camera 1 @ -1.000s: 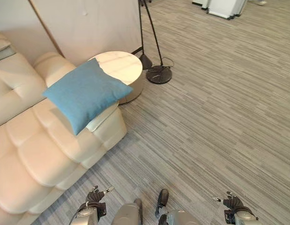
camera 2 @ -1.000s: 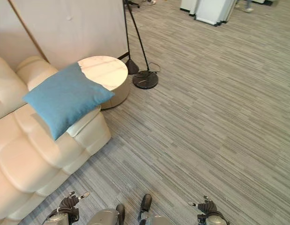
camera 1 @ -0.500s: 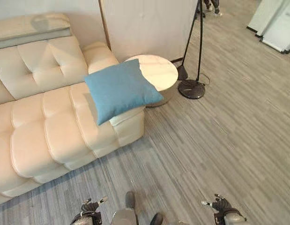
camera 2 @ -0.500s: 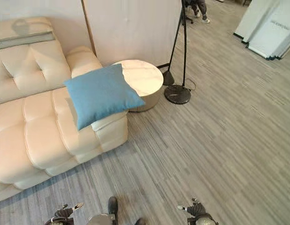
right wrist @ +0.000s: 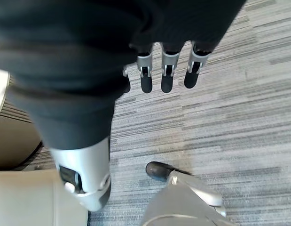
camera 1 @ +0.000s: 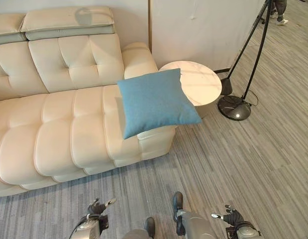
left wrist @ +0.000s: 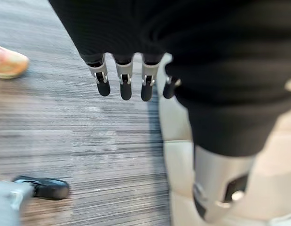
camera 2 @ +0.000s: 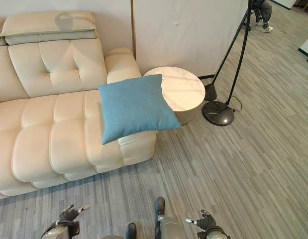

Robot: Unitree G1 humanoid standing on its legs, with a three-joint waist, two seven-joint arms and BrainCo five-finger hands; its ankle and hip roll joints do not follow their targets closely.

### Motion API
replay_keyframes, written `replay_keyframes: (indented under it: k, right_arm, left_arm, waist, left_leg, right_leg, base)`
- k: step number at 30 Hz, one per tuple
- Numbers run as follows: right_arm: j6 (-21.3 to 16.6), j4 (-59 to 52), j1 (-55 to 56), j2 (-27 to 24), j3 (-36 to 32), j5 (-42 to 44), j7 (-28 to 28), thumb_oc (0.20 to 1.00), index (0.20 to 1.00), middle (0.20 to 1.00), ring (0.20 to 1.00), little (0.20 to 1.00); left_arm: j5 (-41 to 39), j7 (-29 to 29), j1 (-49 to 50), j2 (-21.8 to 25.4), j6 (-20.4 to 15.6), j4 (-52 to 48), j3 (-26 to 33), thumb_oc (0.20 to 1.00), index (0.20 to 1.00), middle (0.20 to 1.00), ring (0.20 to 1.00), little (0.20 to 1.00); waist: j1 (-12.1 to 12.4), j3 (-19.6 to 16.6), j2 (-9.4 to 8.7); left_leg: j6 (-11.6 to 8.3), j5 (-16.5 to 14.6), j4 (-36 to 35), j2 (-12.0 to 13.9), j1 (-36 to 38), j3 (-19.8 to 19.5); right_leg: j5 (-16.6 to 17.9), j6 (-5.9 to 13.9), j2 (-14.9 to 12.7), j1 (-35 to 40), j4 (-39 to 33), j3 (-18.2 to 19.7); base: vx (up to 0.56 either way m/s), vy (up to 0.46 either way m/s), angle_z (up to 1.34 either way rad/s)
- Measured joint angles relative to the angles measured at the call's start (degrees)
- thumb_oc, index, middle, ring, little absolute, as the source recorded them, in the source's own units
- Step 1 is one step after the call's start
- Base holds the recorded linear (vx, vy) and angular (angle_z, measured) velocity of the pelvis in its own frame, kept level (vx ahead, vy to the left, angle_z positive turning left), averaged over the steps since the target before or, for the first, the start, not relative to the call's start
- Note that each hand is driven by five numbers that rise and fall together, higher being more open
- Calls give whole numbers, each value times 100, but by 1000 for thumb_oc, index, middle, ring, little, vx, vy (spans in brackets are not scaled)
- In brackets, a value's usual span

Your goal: Pick up all the scattered cushions and arrange them neatly on the sofa.

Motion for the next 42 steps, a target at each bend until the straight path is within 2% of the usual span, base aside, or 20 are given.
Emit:
replay_keyframes:
  k: [4, 8, 9, 10, 12, 13, 15, 17, 18, 21, 23, 24, 27, 31, 34, 35, 36, 38, 40, 42]
  right_arm:
    - [-1, 189, 103, -72, -121, 0, -1, 1000, 1000, 1000, 1000, 1000]
    - [-8, 202, 64, -133, -113, 4, 4, 1000, 1000, 1000, 1000, 1000]
    - [-13, 212, 49, -114, -120, 15, 4, 1000, 1000, 1000, 1000, 1000]
    - [-12, 194, 74, -109, -92, 23, 11, 1000, 1000, 1000, 1000, 1000]
    - [-21, 106, -5, -156, -107, 75, 9, 1000, 1000, 1000, 1000, 1000]
    - [-33, 22, 0, -198, -103, 117, 8, 1000, 1000, 1000, 1000, 1000]
    - [-31, -60, -62, -261, -101, 124, 6, 1000, 1000, 1000, 1000, 1000]
    - [-17, -81, -155, -282, -102, 142, 1, 1000, 1000, 1000, 1000, 1000]
    - [-9, -93, -155, -280, -103, 179, -3, 1000, 1000, 1000, 1000, 1000]
    - [-10, -97, -218, -293, -99, 222, -8, 1000, 1000, 1000, 1000, 1000]
    - [-16, -111, -269, -304, -87, 218, -10, 1000, 1000, 1000, 1000, 1000]
    - [-17, -107, -268, -306, -89, 218, -9, 1000, 1000, 1000, 1000, 1000]
    - [-18, -103, -267, -344, -99, 214, -6, 1000, 1000, 1000, 1000, 1000]
    - [-11, -119, -94, -402, -96, 88, 4, 1000, 1000, 1000, 1000, 1000]
    - [-2, -119, 20, -375, -97, 0, 21, 1000, 1000, 1000, 1000, 1000]
    - [-2, -118, 124, -339, -81, -4, 45, 1000, 1000, 1000, 1000, 1000]
    - [-5, -142, 184, -309, -52, -7, 72, 1000, 1000, 1000, 1000, 1000]
    - [-10, -369, 194, -264, 141, -12, 137, 1000, 1000, 1000, 1000, 1000]
    - [-11, -446, 109, -129, 141, -28, 144, 1000, 1000, 1000, 1000, 1000]
    - [-11, -534, 63, -46, 138, -69, 141, 1000, 1000, 1000, 1000, 1000]
  left_arm:
    - [1, -46, -34, -154, -20, -95, -8, 1000, 1000, 1000, 1000, 1000]
    - [-9, -93, -50, -255, -34, -122, -56, 1000, 1000, 1000, 1000, 1000]
    - [-10, -107, -177, -261, -37, -60, -82, 1000, 1000, 1000, 1000, 1000]
    - [-11, -113, -217, -269, -30, -64, -106, 1000, 1000, 1000, 1000, 1000]
    - [-15, -128, -188, -304, -41, -100, -212, 1000, 1000, 1000, 1000, 1000]
    - [-16, -159, -257, -328, -42, -120, -242, 1000, 1000, 1000, 1000, 1000]
    - [-18, -168, -233, -358, -63, -118, -254, 1000, 1000, 1000, 1000, 1000]
    - [-17, -167, -275, -364, -62, -117, -254, 1000, 1000, 1000, 1000, 1000]
    - [-16, -167, -308, -355, -62, -115, -253, 1000, 1000, 1000, 1000, 1000]
    - [-15, -163, -258, -343, -57, -116, -252, 1000, 1000, 1000, 1000, 1000]
    - [-10, -163, -208, -356, -39, -79, -259, 1000, 1000, 1000, 1000, 1000]
    - [-10, -164, -209, -362, -27, -48, -259, 1000, 1000, 1000, 1000, 1000]
    - [-10, -163, -191, -363, -9, -46, -244, 1000, 1000, 1000, 1000, 1000]
    - [-10, -162, -142, -388, -9, -57, -223, 1000, 1000, 1000, 1000, 1000]
    - [-8, -163, -96, -392, -9, -54, -223, 1000, 1000, 1000, 1000, 1000]
    - [-4, -160, -37, -396, -5, -66, -239, 1000, 1000, 1000, 1000, 1000]
    - [9, -160, -30, -378, -12, -88, -253, 1000, 1000, 1000, 1000, 1000]
    - [43, -156, -14, -289, -5, -67, -274, 1000, 1000, 1000, 1000, 1000]
    - [47, -137, -70, -96, -1, -72, -409, 1000, 1000, 1000, 1000, 1000]
    - [55, -106, -122, -12, 10, -62, -502, 1000, 1000, 1000, 1000, 1000]
  waist:
    - [-120, 33, 145]
    - [-213, -59, 252]
    - [-255, -33, 188]
    - [-268, -61, 106]
    - [-183, -51, 170]
    - [-224, -8, 169]
    - [-186, 14, 310]
    - [-199, 84, 338]
    - [-206, 152, 279]
    - [-211, 208, 277]
    - [-193, 278, 294]
    - [-193, 285, 304]
    - [-185, 358, 436]
    - [-194, 247, 660]
    - [-211, 195, 674]
    - [-230, 152, 626]
    - [-238, 105, 564]
    - [-278, 23, 453]
    - [-274, 58, 294]
    - [-341, 63, 157]
  left_leg:
    - [-310, -254, -21, 331, 362, -314]
    - [-484, -473, 262, 627, 353, -499]
    - [-707, -626, 932, 577, 30, -541]
    - [-764, -654, 1210, 506, -136, -500]
    - [-863, -668, 1975, 479, -399, -471]
    - [-979, -717, 2931, 432, -924, -441]
    - [-1030, -687, 3649, 518, -1325, -298]
    - [-975, -707, 3537, 553, -1497, 6]
    - [-914, -693, 2996, 476, -1502, 149]
    - [-732, -378, 1343, 360, -1398, 158]
    - [-893, 264, 284, 415, -1361, 168]
    - [-971, 378, -5, 429, -1365, 170]
    - [-1010, 510, -11, 571, -1568, 181]
    - [-997, 515, 156, 681, -1404, 392]
    - [-572, 967, 56, 557, -1183, 531]
    - [-456, 943, 4, 476, -993, 590]
    - [-341, 859, -51, 388, -904, 635]
    - [-157, 730, -60, 266, -757, 636]
    - [158, 842, -36, 91, -691, 691]
    - [207, 810, -32, -34, -585, 678]
  right_leg:
    - [314, -238, 314, 504, -156, -17]
    - [184, -593, 546, 715, -151, -307]
    - [108, -708, 497, 790, -192, -391]
    - [205, -699, 417, 809, -158, -458]
    - [17, -1001, 432, 969, -162, -475]
    - [-23, -1064, 398, 995, -164, -528]
    - [-93, -1186, 413, 1023, -166, -633]
    - [-175, -1349, 361, 1048, -190, -731]
    - [-212, -1395, 291, 1057, -192, -798]
    - [-224, -1364, 242, 1102, -193, -922]
    - [-330, -1328, 292, 1242, -194, -963]
    - [-358, -1321, 295, 1271, -194, -964]
    - [-402, -1314, 382, 1427, -195, -959]
    - [-608, -1072, 427, 1694, -191, -843]
    - [-769, -749, 312, 1903, -154, -742]
    - [-941, -545, 166, 1919, 206, -746]
    - [-1084, -514, 78, 1789, 640, -715]
    - [-1598, -273, -231, 895, 2551, -580]
    - [-1745, -73, -575, 102, 4133, -453]
    - [-1850, -61, -771, -232, 4675, -460]
  base:
    - [396, -180, 40]
    - [374, -219, 38]
    - [270, -181, 49]
    - [214, -175, 52]
    - [146, -140, 34]
    - [90, -98, 24]
    - [174, -145, 35]
    - [190, -89, 45]
    - [240, -21, 41]
    - [232, -6, 28]
    - [290, 38, 10]
    - [189, 50, 6]
    - [261, 87, -10]
    - [335, 161, -15]
    - [393, 254, -13]
    - [114, 145, -6]
    - [147, 231, -16]
    - [55, 235, -6]
    - [56, 122, 2]
    - [93, 51, 21]
